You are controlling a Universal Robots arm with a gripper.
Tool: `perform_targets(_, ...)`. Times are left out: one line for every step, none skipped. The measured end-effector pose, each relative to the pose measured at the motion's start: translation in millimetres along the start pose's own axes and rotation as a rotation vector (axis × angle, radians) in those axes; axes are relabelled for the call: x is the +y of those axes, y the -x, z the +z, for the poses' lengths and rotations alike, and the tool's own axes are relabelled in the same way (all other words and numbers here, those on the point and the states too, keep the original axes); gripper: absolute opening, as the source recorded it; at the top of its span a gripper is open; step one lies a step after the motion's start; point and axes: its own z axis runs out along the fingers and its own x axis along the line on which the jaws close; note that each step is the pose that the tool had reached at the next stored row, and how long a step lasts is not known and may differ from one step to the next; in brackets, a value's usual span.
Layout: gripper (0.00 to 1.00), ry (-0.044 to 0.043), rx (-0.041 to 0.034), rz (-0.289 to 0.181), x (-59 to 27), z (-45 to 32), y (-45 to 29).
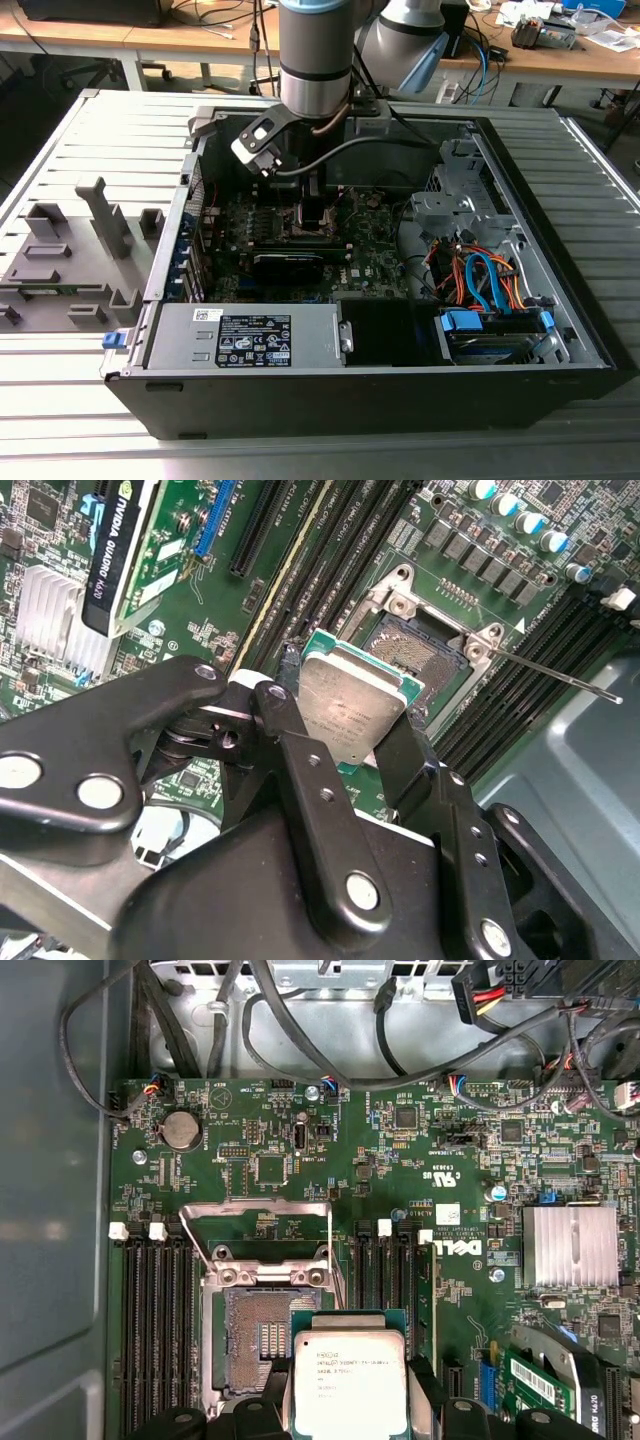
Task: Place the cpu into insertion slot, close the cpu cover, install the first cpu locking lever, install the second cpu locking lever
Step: 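Place the cpu into insertion slot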
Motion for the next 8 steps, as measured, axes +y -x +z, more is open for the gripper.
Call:
perform_targets(0.54, 0.0000, 0.0000, 0.000, 0.0, 0.2, 0.0)
perform_targets(0.54, 0.0000, 0.0001, 0.000, 0.0, 0.4, 0.0)
perform_targets(0.54, 0.0000, 0.0000, 0.000, 0.0, 0.5, 0.0)
perform_targets(0.54, 0.0000, 0.0000, 0.000, 0.0, 0.6, 0.0)
perform_targets(0.54, 0.0001, 0.0001, 0.000, 0.0, 0.7, 0.0)
perform_targets(0.54, 0.0000, 0.0000, 0.000, 0.0, 0.9, 0.0)
perform_targets(0.54, 0.0000, 0.0000, 0.000, 0.0, 1.1, 0.0)
perform_targets(0.54, 0.0001, 0.0000, 0.000, 0.0, 1.2, 0.0)
